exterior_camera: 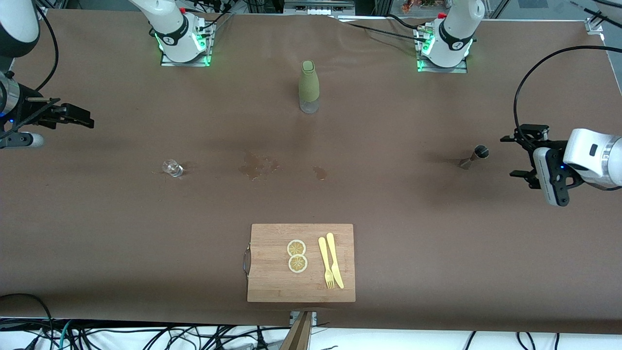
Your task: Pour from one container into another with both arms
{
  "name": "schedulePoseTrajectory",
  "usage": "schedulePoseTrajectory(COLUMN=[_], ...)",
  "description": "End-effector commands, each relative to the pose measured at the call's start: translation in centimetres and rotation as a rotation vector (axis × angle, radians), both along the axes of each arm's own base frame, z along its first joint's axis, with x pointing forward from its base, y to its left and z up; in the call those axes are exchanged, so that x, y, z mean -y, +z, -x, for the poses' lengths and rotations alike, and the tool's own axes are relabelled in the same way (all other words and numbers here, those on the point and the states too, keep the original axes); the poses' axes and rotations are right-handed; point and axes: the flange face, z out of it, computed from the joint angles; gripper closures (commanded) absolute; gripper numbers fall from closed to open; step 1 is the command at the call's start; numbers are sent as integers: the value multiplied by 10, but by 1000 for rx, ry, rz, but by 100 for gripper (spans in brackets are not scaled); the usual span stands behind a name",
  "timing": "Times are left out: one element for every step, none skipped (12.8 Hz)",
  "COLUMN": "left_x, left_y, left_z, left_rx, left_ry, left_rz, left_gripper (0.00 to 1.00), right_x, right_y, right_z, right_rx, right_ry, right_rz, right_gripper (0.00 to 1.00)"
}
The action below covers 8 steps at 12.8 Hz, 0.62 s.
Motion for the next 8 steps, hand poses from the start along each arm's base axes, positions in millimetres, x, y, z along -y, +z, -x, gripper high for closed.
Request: schedulePoseTrajectory(left_x=[-6,-8,-11,-12,-9,-4,5,7], left_y=[33,38,44,55,71,80,82,88], left_z=[-5,-3,-1,3,9,15,22,29], left_rx=[141,146,120,87,71,35,-19,-61], left_ry=[31,61,181,333,468,593,672,740], left_rz=[-79,-85,-112,-147,-182,-208,-232,-257], left_gripper=[0,0,0,0,0,0,0,0], right_x=[2,9,19,30,31,30,30,31], right_y=[22,22,24,24,24,25,22,21], right_z=[11,13,10,5,8,9,10,12], right_rx=[24,35,72,105,91,91,79,58], right_ry=[-47,-75,-102,-102,-53,-34,-30,-32], right_rz=[18,-31,-62,-71,-75,-77,-65,-68], right_gripper=[0,0,0,0,0,0,0,0])
